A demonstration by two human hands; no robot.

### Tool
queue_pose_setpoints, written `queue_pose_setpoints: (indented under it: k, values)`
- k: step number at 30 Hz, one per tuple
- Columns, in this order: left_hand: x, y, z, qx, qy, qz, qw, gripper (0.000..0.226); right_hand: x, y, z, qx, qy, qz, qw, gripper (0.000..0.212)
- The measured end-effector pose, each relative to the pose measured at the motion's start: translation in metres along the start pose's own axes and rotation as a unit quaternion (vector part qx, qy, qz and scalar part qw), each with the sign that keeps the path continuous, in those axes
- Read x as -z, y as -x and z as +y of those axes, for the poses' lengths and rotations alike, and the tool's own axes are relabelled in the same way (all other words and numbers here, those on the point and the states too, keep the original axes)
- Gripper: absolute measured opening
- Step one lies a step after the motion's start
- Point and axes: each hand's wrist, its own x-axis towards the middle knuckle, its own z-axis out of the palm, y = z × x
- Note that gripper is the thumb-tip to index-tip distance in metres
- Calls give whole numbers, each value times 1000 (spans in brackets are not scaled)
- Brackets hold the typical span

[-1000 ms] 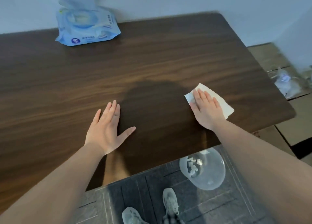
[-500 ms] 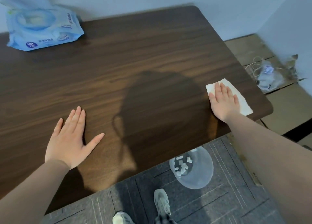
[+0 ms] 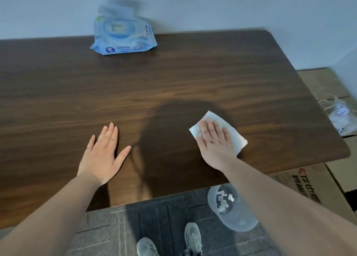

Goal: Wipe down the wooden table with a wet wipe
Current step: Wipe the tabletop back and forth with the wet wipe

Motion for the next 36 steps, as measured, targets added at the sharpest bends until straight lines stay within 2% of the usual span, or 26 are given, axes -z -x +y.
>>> queue_pose_setpoints:
  k: [4, 10, 14, 19, 23, 29, 36]
  values:
    - [6, 50, -91, 105, 1, 7, 994, 82, -24, 0, -109, 142, 49, -17, 988, 56]
    - [9, 131, -203, 220, 1, 5, 975, 83, -62, 18, -253, 285, 68, -60, 954, 55]
    - [4, 152, -238, 258, 13, 31, 965, 80, -90, 35, -335, 363, 85, -77, 925, 56]
    - [-2, 151, -248, 256, 7, 41, 966, 70, -111, 52, -412, 420, 99, -100, 897, 56]
    - [-5, 151, -249, 259, 9, 42, 965, 60, -117, 54, -430, 419, 106, -94, 897, 55]
    - [-7, 152, -248, 264, 5, 42, 964, 62, -118, 52, -425, 429, 98, -91, 893, 56]
    - [-6, 153, -246, 264, -2, 38, 964, 70, -109, 47, -372, 417, 93, -61, 902, 58]
